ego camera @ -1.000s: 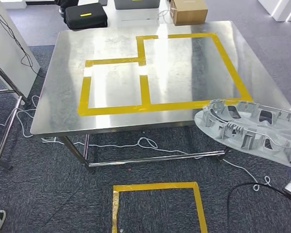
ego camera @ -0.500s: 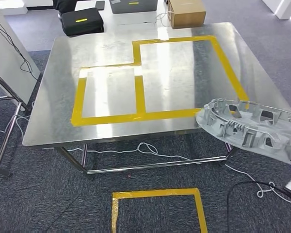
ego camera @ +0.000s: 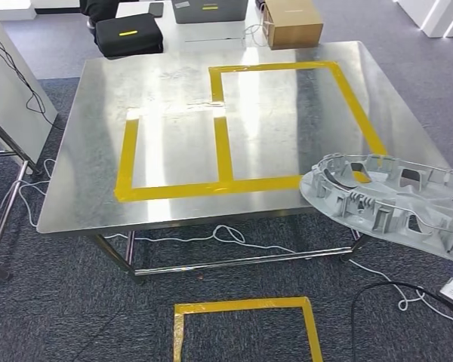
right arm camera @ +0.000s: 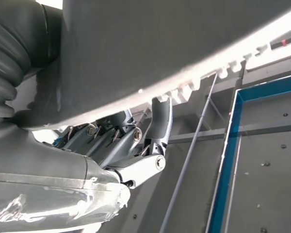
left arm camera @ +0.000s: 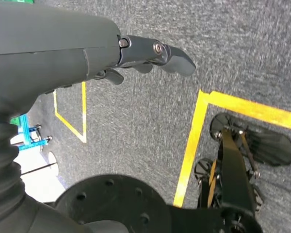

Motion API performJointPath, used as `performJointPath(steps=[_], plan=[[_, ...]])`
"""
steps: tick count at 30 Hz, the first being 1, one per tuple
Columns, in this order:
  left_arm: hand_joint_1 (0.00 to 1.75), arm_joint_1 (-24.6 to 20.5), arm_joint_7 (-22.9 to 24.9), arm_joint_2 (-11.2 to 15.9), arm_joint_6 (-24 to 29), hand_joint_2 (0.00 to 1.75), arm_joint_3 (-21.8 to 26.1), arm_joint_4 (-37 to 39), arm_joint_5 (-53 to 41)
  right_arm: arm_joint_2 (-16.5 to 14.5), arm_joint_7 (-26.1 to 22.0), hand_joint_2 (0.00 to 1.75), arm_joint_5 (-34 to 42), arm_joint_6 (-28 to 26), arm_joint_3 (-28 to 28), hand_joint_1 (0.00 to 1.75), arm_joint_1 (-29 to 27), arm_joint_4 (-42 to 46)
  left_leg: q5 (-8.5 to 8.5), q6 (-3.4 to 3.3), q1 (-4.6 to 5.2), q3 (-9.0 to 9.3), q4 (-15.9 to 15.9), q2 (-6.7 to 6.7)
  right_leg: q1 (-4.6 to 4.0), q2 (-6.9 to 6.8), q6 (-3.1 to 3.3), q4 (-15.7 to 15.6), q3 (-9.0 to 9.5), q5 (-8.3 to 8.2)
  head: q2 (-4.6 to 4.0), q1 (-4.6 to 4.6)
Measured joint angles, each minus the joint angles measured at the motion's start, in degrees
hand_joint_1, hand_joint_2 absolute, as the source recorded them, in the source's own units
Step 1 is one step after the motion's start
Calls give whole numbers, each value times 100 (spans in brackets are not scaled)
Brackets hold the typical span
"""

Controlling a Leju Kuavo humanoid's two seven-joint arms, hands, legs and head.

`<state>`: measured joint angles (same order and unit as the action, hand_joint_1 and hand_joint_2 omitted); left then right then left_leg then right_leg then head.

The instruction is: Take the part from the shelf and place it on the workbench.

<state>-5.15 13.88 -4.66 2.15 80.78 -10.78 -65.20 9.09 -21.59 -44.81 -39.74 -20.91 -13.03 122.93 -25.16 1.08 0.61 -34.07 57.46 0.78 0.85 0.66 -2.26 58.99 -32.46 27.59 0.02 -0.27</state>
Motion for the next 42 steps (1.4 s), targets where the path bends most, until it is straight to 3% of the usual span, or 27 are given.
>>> performJointPath(steps=[8, 13, 15, 18, 19, 20, 22, 23, 25, 27, 29, 31, 33, 34, 35, 36, 38, 39, 40, 42], plan=[[0, 0, 10, 2, 7, 175, 2, 0, 2, 11, -4, 175, 38, 0, -1, 175, 5, -1, -12, -77, 4, 7, 1, 4, 2, -3, -88, -99, 55, -41, 0, -2], [0, -4, 11, 12, 6, 175, 1, 0, -9, 19, -4, 175, 42, 0, 3, 175, 3, -3, -5, -260, 13, 89, -136, -1, 33, 0, -230, -201, 103, -58, 0, -3], [0, -8, 11, 4, 5, 175, 1, 0, -10, 33, -7, 175, 42, 0, 2, 175, 8, -10, 52, -291, -24, 197, -274, -13, 28, -8, -244, 132, -44, 120, 0, 21], [0, -10, 11, 2, 1, 175, 2, 0, -10, 44, -11, 175, 45, 0, 2, 175, 11, -29, 20, -282, -37, 267, -299, -20, 46, -15, -278, 1234, -639, 538, 0, 58], [0, -5, 11, 2, -2, 175, 2, 0, -10, 44, -10, 175, 46, 0, 2, 175, 5, -36, -4, -263, -43, 296, -296, -18, 56, -17, -296, 1391, -750, 527, 0, 58], [0, 0, 11, 1, -6, 175, 2, 0, -10, 44, -9, 175, 46, 0, 3, 175, 1, -42, -33, -235, -56, 332, -291, -14, 70, -20, -315, 1321, -746, 402, 0, 59], [0, 9, 11, -6, -10, 175, 2, 0, -10, 45, -7, 175, 45, 0, 4, 175, -2, -47, -119, -150, -98, 415, -246, -1, 121, -32, -385, 618, -430, -21, 0, 61], [0, 7, 11, 8, -10, 175, 2, -2, -10, 45, -7, 175, 45, 1, 5, 175, 1, -54, -177, -97, -105, 438, -204, 6, 136, -18, -408, 274, -254, -149, 0, 73], [0, -1, 11, 26, -9, 175, 1, -4, -11, 49, -4, 175, 48, -1, 8, 175, 5, -68, -267, -24, -98, 452, -145, 17, 144, 21, -347, -32, -83, -184, 0, 78], [0, -4, 11, 26, -7, 175, 1, -4, -12, 55, -4, 175, 46, -3, 10, 175, -1, -78, -296, 0, -92, 459, -151, 22, 127, 52, -203, -3, -89, -131, 0, 51], [0, -6, 11, 25, -6, 175, 0, -4, -14, 59, -7, 175, 40, -2, 10, 175, -10, -80, -363, 38, -103, 414, -36, 4, 122, 54, -119, 5, -70, -91, 0, 26], [0, -15, 11, 21, -5, 175, 0, -4, -15, 61, -7, 175, 39, -3, 10, 175, -10, -80, -608, 72, -106, 96, 544, -19, 119, 45, -52, -2, -25, -52, 0, 11], [0, -12, 11, 16, -5, 175, 0, -4, -15, 61, -7, 175, 39, -4, 12, 175, -6, -80, -853, 66, -104, -430, 1360, -24, 104, 38, -12, -4, 27, 4, 0, 3], [0, -4, 11, 14, -4, 175, 0, -4, -15, 61, -7, 175, 40, -4, 13, 175, -7, -80, -844, 48, -101, -627, 1595, -24, 93, 40, 0, -4, 66, 41, 0, -1], [0, 4, 11, 13, -3, 175, 0, -4, -15, 61, -7, 175, 40, -3, 15, 175, -9, -80, -712, 18, -94, -722, 1621, -24, 79, 44, 4, -5, 119, 83, 0, 0], [0, 10, 11, 11, -2, 175, 0, -4, -15, 61, -7, 175, 40, -3, 16, 175, -8, -80, -465, -27, -80, -708, 1426, -23, 65, 47, 2, -8, 186, 132, 0, 1], [0, 14, 11, 18, 3, 175, 1, -4, -15, 61, -6, 175, 40, -2, 17, 175, 0, -81, 88, -158, -19, -486, 711, -23, 45, 52, -21, -27, 309, 240, 0, 7], [0, 14, 11, 22, 5, 175, 2, -4, -16, 61, -5, 175, 43, -3, 18, 175, 5, -84, 224, -212, 11, -362, 376, -24, 39, 58, -43, -40, 347, 287, 0, 7], [0, 11, 11, 26, 8, 175, 2, -4, -17, 62, -3, 175, 45, -3, 19, 175, 10, -86, 257, -235, 35, -277, 162, -25, 39, 65, -70, -70, 368, 320, 0, 12], [0, 3, 11, 25, 9, 175, 2, -4, -19, 67, 1, 175, 50, -3, 20, 175, 4, -90, 156, -237, 44, -190, -18, -26, 41, 70, -146, -101, 443, 315, 0, 10]])
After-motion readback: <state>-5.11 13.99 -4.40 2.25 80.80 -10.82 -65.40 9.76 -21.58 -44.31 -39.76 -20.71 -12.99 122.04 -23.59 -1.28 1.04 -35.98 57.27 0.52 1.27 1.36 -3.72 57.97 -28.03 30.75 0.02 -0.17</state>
